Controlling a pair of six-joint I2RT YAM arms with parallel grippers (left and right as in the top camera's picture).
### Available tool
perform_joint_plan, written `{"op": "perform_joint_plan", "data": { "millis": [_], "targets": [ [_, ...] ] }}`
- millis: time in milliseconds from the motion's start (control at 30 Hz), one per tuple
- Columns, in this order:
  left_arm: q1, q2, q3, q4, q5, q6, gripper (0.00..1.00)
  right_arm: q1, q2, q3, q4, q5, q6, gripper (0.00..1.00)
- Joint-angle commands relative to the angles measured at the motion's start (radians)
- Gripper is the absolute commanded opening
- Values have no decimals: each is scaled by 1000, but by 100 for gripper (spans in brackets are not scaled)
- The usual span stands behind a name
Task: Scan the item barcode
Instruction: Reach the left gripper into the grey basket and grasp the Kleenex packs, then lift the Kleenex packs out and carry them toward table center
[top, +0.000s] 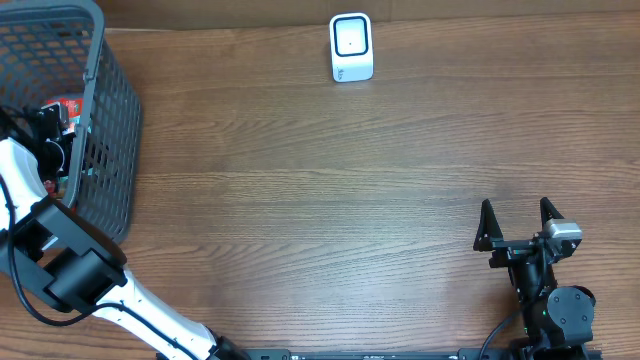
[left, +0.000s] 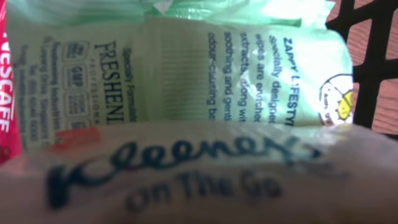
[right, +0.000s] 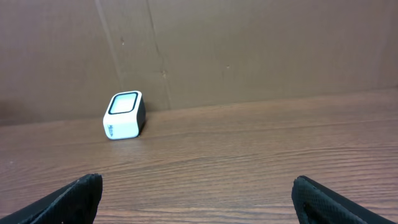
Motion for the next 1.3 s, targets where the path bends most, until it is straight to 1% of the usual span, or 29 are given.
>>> {"op": "perform_joint_plan", "data": {
  "millis": [0,133,367,567,667,733,800,900,1000,1067,1167,1267],
  "targets": [
    [-1,-44,66,-27,-39,-21,50,-1,-6,-11,4,10,0,100],
    [-1,-103,158,-41,-40,-23,50,-1,-6,-11,4,10,0,100],
    [-1,-234,267,-39,-39,-97,49,-1,-6,-11,4,10,0,100],
    [-3,-378,308,-39,-3,-288,47,-1,-6,-11,5,10,0,100],
    [-25,-467,321,-40,39,-362,46,-1,-6,-11,5,10,0,100],
    [-55,-532,323,-43,48,-387,46,-1,-6,-11,5,10,0,100],
    [-97,-595,323,-56,47,-401,47,-1,-6,-11,4,10,0,100],
    [-199,-688,323,-124,24,-407,47,-1,-6,-11,4,10,0,100],
    [-325,-756,323,-227,-80,-423,45,-1,-6,-11,4,10,0,100],
    [-422,-786,323,-303,-171,-447,42,-1,-6,-11,5,10,0,100],
    [-554,-808,321,-412,-243,-505,29,-1,-6,-11,5,10,0,100],
    [-673,-806,306,-503,-277,-577,26,-1,-6,-11,4,10,0,100]
  ]
}}
